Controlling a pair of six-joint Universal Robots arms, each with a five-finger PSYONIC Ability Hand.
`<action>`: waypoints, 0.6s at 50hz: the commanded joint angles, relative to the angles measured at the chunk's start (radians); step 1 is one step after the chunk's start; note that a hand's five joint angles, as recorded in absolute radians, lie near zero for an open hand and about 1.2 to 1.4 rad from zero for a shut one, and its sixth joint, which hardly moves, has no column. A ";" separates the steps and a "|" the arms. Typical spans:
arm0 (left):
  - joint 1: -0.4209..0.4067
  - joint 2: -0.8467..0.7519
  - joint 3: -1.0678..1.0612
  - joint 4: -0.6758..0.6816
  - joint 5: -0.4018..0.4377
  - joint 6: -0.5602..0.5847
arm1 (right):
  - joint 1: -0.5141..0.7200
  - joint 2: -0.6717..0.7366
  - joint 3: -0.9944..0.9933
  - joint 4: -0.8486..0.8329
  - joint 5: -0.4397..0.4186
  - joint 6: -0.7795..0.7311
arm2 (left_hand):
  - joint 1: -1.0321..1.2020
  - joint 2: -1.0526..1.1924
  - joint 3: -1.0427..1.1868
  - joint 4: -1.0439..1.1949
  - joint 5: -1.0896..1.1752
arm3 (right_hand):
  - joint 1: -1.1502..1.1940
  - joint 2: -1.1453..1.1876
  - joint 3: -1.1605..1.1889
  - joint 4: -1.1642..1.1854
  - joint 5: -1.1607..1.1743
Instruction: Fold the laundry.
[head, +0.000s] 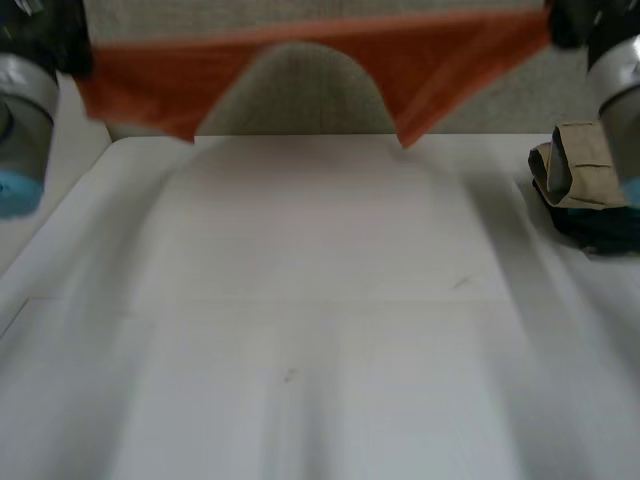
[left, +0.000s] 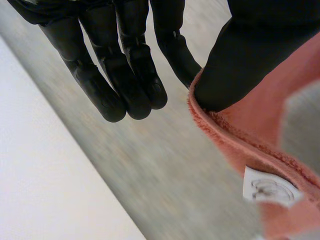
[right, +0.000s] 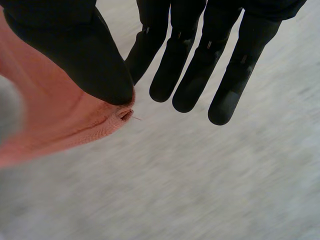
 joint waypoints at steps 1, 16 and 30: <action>0.012 -0.025 -0.336 0.076 0.168 0.051 | -0.009 -0.006 0.329 0.082 -0.115 -0.017 | 0.248 0.200 0.207 0.201 0.223 | 0.274 0.220 0.209 0.201 0.204; 0.127 0.174 -0.694 -0.299 0.278 0.471 | -0.094 -0.161 0.561 0.790 0.030 -0.535 | 0.248 0.200 0.207 0.201 0.223 | 0.274 0.220 0.209 0.201 0.204; 0.092 0.263 -0.644 -0.786 0.188 0.746 | -0.153 -0.230 0.582 1.070 0.090 -0.740 | 0.248 0.200 0.207 0.201 0.223 | 0.274 0.220 0.209 0.201 0.204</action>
